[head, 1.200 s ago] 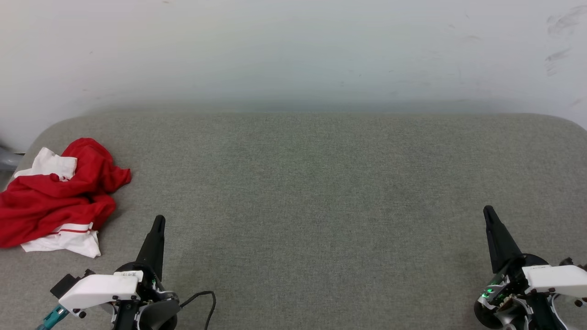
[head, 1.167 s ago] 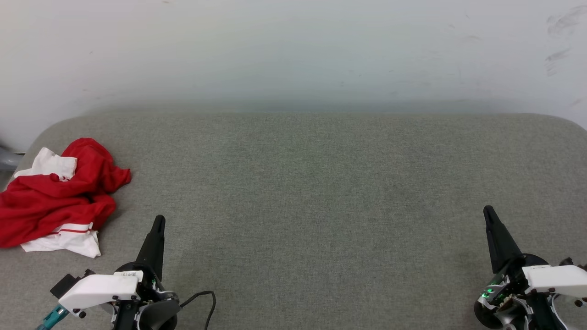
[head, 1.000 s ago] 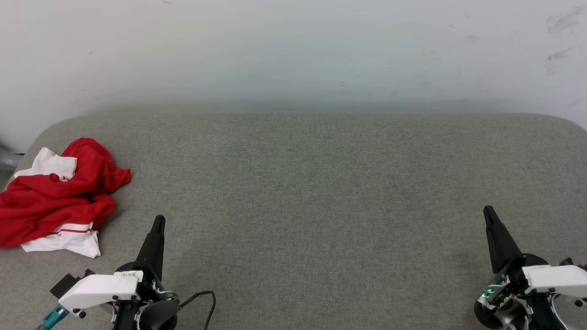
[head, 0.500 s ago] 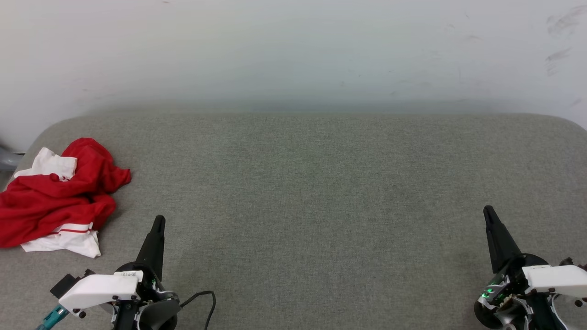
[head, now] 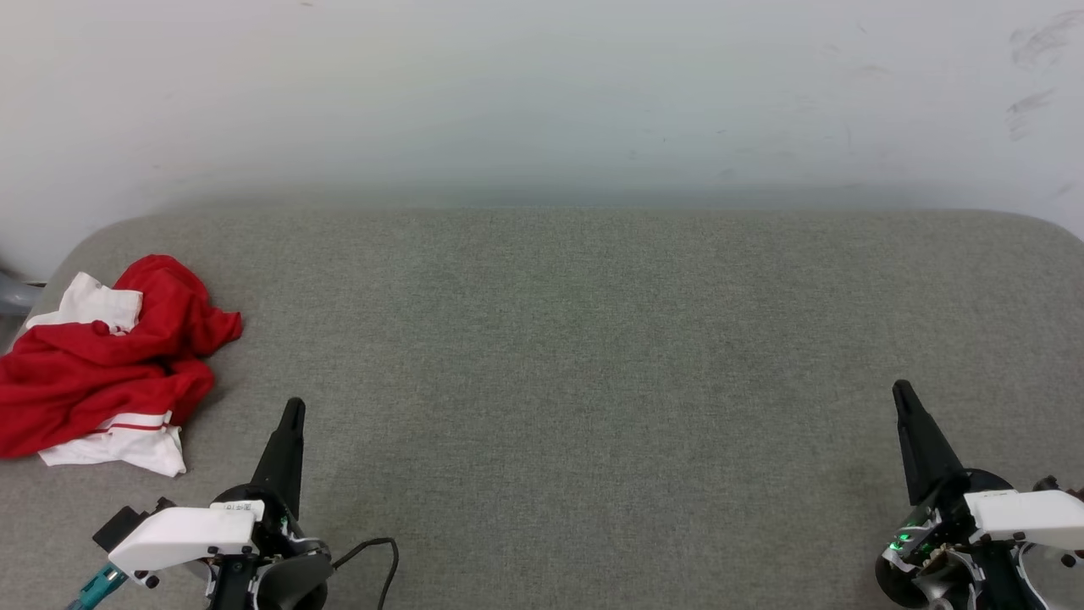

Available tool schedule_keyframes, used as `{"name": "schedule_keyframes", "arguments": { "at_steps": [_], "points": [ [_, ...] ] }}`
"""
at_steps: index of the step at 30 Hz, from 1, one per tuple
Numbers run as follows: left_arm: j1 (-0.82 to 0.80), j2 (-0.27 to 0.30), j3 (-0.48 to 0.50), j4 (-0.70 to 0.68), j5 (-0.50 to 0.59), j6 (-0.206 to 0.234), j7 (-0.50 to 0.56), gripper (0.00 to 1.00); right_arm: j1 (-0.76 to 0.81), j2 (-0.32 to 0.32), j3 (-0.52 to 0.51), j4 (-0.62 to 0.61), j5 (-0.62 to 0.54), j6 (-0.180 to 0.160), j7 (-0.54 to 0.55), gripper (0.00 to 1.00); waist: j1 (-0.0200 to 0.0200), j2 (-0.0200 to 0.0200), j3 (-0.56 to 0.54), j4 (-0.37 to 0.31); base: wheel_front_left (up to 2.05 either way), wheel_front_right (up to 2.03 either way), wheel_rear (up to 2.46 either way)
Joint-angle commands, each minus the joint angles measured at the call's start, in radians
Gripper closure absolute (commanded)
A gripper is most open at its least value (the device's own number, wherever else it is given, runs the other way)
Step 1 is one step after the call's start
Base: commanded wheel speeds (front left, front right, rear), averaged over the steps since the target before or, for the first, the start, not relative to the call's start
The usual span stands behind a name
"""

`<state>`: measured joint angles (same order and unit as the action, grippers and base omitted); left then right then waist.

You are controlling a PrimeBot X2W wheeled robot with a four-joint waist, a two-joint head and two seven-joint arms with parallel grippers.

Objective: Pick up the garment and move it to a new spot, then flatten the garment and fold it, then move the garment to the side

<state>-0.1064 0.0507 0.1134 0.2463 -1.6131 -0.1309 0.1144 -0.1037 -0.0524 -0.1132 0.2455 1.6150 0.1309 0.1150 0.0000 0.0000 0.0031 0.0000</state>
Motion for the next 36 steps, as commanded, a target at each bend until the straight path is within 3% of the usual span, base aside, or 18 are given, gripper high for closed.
{"name": "schedule_keyframes", "arguments": {
  "at_steps": [1, 2, 15, 23, 36],
  "points": [
    [-0.006, -0.001, 0.002, -0.001, 0.001, -0.003, 0.001, 1.0, -0.012, 0.004, 0.0, 0.001, -0.005, 0.0, 0.0, 1.0, 0.0, 0.0, 0.0, 0.0, 0.0, 0.0, 0.0],
    [0.0, 0.0, 0.0, 0.0, 0.0, 0.0, 0.0, 0.0, 0.0, 0.0, 0.0, 0.0, 0.0, 0.0, 0.0, 0.0, 0.0, 0.0, 0.0, 0.0, 0.0, 0.0, 0.0],
    [0.02, -0.001, 0.002, -0.011, 0.086, 0.0, -0.055, 0.0, 0.023, 0.001, 0.011, -0.003, -0.094, 0.0, -0.055, 0.0, 0.0, 0.0, 0.001, 0.001, 0.0, 0.0, 0.0],
    [0.015, -0.001, 0.018, -0.056, 0.233, 0.019, -0.091, 0.0, 0.029, 0.001, 0.005, -0.051, -0.261, 0.0, -0.092, 0.0, 0.0, 0.0, 0.004, 0.001, 0.0, 0.0, 0.0],
    [0.026, -0.001, -0.026, -0.139, 0.52, 0.092, -0.144, 0.0, 0.039, 0.001, 0.036, -0.145, -0.587, 0.0, -0.145, 0.0, 0.0, 0.0, 0.009, 0.002, 0.0, 0.0, 0.0]
  ]
}}
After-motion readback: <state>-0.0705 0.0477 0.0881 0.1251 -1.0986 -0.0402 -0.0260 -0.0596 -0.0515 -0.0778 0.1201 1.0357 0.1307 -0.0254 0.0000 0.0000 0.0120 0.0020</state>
